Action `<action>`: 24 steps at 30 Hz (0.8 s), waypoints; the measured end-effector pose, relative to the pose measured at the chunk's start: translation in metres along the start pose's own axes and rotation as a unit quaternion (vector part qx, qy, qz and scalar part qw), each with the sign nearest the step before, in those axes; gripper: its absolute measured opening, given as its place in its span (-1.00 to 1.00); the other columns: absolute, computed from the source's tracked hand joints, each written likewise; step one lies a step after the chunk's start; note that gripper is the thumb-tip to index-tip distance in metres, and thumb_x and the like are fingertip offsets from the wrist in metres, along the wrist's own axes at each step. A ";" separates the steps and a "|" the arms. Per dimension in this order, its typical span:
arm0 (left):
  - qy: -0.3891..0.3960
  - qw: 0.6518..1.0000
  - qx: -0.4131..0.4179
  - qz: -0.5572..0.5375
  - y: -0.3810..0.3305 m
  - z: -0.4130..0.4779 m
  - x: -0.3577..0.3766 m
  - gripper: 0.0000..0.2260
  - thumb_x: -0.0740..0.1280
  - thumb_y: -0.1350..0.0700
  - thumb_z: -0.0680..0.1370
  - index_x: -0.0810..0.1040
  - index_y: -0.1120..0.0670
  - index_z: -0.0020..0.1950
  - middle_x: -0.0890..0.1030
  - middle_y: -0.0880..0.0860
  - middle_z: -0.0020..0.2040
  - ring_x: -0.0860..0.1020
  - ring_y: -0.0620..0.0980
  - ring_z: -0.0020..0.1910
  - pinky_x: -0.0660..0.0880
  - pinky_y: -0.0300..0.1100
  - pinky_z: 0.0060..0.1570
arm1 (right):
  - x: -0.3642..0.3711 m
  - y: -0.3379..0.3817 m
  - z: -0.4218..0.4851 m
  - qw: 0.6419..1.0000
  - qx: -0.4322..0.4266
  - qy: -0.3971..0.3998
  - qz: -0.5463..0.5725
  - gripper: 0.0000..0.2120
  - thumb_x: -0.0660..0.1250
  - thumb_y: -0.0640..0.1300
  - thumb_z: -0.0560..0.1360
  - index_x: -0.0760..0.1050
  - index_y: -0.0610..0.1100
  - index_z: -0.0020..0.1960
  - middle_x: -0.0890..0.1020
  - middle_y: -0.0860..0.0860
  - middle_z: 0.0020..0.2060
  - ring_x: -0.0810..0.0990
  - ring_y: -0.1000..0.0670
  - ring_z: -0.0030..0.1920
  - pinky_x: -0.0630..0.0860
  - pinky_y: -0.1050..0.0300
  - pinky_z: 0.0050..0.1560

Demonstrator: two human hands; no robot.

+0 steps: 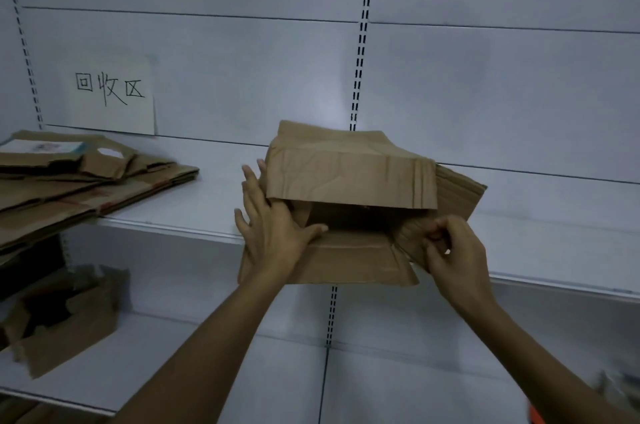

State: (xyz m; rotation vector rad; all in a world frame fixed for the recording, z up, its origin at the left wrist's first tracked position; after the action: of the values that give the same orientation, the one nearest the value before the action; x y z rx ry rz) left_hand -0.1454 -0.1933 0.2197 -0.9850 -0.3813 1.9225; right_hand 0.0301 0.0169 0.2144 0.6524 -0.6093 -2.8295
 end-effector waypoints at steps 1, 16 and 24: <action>-0.002 1.000 -0.005 0.007 0.001 0.000 0.002 0.23 0.56 -0.12 0.27 -0.38 0.01 0.51 -0.30 0.05 0.55 -0.10 0.09 0.54 -0.02 0.20 0.44 | 0.000 0.000 -0.001 1.000 -0.003 0.004 -0.005 -0.71 0.33 -0.47 0.38 0.44 -0.11 -0.11 0.50 0.04 -0.18 0.49 0.20 -0.13 0.38 0.43 -0.21; 0.377 0.856 0.240 0.261 0.008 -0.028 0.027 -0.48 0.12 0.16 0.62 0.04 -0.10 0.54 -0.07 -0.05 0.58 -0.07 0.00 0.55 -0.02 0.05 0.48 | -0.022 -0.034 -0.032 0.968 0.215 -0.078 0.105 -0.87 0.35 -0.22 0.50 0.46 -0.08 0.01 0.60 0.09 -0.16 0.64 0.04 -0.24 0.63 -0.10 -0.20; 0.389 0.831 0.264 0.298 0.012 -0.028 0.020 -0.47 0.10 0.17 0.63 0.01 -0.08 0.55 -0.10 -0.05 0.58 -0.06 0.00 0.55 0.04 -0.02 0.48 | -0.064 -0.003 -0.037 0.988 0.068 -0.138 -0.016 -0.69 0.26 0.06 0.51 0.50 -0.14 -0.28 0.53 0.08 -0.42 0.51 0.08 -0.38 0.39 0.27 -0.38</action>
State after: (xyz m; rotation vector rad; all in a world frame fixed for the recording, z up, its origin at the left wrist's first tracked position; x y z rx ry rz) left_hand -0.1365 -0.1860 0.1852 -1.4797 0.9854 1.7666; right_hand 0.1033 0.0231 0.2065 0.2916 -0.8493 -2.9526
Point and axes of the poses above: each hand's wrist, its own z-axis towards the middle knuckle, its own x-axis out of the palm, y = z × x, the point moved 6 cm from there along z, towards the middle knuckle
